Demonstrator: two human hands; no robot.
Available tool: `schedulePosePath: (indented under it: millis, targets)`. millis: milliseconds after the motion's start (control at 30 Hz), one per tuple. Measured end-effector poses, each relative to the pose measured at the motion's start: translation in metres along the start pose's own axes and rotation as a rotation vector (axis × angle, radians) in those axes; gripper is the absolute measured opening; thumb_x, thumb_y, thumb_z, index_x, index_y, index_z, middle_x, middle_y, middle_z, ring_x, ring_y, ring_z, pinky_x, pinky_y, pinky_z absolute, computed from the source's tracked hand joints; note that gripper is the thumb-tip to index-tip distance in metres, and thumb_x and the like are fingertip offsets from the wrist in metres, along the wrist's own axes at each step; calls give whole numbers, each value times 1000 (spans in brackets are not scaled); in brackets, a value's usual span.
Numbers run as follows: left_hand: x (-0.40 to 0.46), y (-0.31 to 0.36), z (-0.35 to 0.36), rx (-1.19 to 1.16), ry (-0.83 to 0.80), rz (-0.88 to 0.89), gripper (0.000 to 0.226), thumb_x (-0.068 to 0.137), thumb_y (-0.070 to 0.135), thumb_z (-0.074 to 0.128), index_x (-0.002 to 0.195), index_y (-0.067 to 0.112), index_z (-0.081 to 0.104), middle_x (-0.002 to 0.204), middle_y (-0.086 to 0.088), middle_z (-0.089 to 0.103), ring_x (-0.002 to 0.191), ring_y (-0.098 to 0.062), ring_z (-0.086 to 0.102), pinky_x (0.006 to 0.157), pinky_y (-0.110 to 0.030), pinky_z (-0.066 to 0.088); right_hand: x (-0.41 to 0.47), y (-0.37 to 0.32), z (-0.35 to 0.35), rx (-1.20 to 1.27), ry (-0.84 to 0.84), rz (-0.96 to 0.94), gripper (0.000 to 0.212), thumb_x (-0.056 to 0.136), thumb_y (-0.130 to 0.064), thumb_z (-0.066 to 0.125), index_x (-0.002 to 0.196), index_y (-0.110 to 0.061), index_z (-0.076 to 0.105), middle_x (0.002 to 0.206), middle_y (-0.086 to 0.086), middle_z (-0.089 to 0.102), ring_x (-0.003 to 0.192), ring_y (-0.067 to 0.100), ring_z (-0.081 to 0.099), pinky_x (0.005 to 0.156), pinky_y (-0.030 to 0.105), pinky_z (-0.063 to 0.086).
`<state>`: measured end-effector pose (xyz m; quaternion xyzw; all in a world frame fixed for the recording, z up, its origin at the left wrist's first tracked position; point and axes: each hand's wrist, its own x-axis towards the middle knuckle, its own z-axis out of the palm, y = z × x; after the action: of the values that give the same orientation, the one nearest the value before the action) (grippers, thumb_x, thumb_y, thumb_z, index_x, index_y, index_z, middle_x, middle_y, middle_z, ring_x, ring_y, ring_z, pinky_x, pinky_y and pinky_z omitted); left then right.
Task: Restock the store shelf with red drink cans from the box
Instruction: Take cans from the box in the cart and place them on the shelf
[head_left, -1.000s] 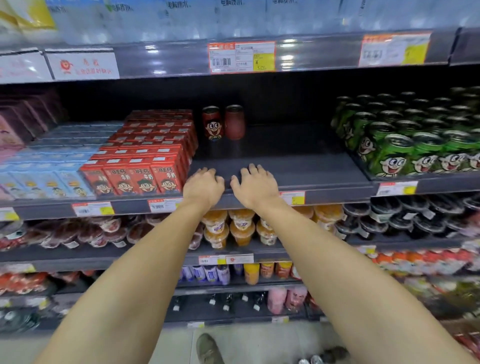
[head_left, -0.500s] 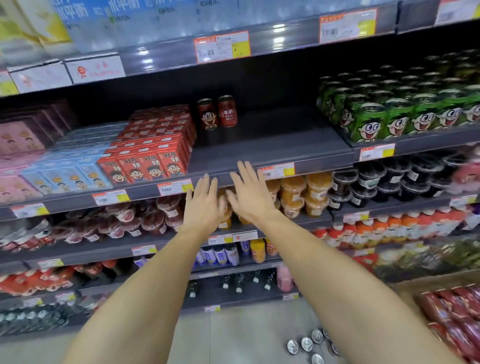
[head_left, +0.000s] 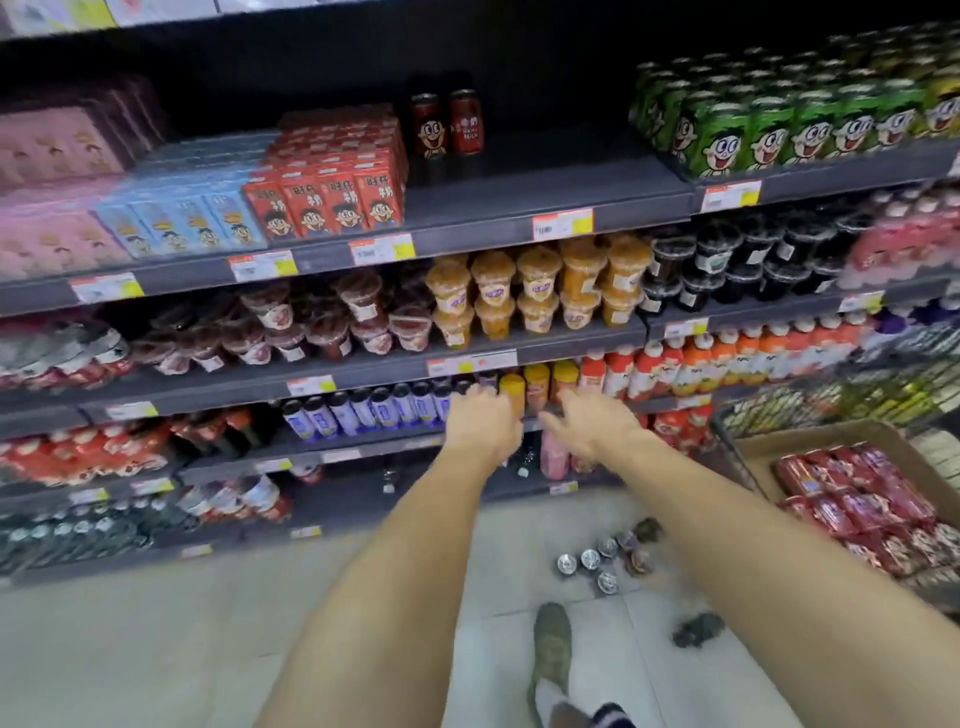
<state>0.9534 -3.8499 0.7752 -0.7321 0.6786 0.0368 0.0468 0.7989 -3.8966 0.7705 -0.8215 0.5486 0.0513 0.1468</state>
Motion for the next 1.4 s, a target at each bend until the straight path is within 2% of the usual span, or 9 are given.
schedulePosePath:
  millis: [100, 167, 367, 467, 700, 767, 900, 1100, 1400]
  targets:
    - [-33, 36, 13, -46, -101, 29, 41, 94, 33, 47, 129, 12, 53, 128, -12, 58, 120, -32, 52, 98, -43, 38, -50, 18, 23, 5, -88, 46, 46, 102, -44, 43, 130, -10, 53, 132, 17, 56, 121, 35, 55, 96, 43, 47]
    - [-48, 61, 18, -57, -125, 61, 40, 94, 33, 47, 127, 11, 54, 129, -12, 58, 119, -31, 53, 98, -43, 38, -76, 39, 38, 27, -117, 118, 47, 100, -47, 44, 127, -9, 52, 130, 18, 57, 120, 35, 55, 96, 45, 47]
    - [-70, 128, 20, 58, -106, 203, 36, 96, 33, 45, 120, 11, 61, 125, -11, 59, 118, -31, 51, 96, -40, 37, -135, 100, 46, 37, -139, 263, 59, 99, -54, 40, 137, -10, 48, 138, 15, 52, 128, 34, 49, 102, 46, 43]
    - [-75, 168, 21, 41, -124, 281, 34, 97, 32, 45, 120, 12, 60, 126, -11, 59, 118, -31, 53, 95, -40, 38, -162, 132, 44, 47, -140, 310, 55, 100, -52, 39, 137, -13, 48, 138, 14, 52, 128, 33, 50, 101, 45, 43]
    - [-82, 293, 22, 49, -194, 475, 33, 95, 29, 47, 120, 12, 59, 126, -12, 60, 115, -33, 57, 93, -41, 43, -233, 236, 38, 103, -167, 482, 57, 100, -52, 39, 135, -8, 48, 131, 16, 58, 119, 33, 57, 94, 42, 48]
    - [-83, 333, 21, 46, -211, 501, 31, 95, 29, 46, 118, 12, 60, 123, -12, 62, 113, -33, 58, 93, -42, 45, -251, 273, 37, 117, -179, 540, 59, 100, -55, 39, 137, -9, 47, 133, 13, 59, 121, 32, 57, 97, 43, 48]
    - [-81, 410, 18, 39, -226, 527, 30, 96, 30, 46, 113, 11, 62, 119, -11, 64, 110, -31, 61, 91, -39, 45, -281, 343, 32, 131, -183, 605, 56, 100, -56, 38, 132, -12, 51, 136, 8, 56, 126, 28, 53, 105, 45, 39]
    - [-68, 510, 16, 32, -210, 519, 34, 97, 36, 46, 112, 12, 64, 117, -9, 65, 108, -30, 63, 87, -35, 48, -304, 420, 26, 197, -141, 606, 58, 99, -55, 40, 130, -7, 51, 134, 18, 57, 123, 34, 55, 102, 45, 46]
    - [-30, 582, 30, 131, -224, 502, 32, 96, 36, 44, 112, 14, 61, 115, -8, 65, 108, -28, 61, 86, -34, 46, -293, 494, 15, 219, -156, 576, 52, 102, -50, 37, 135, -11, 48, 141, 12, 52, 131, 30, 49, 100, 46, 39]
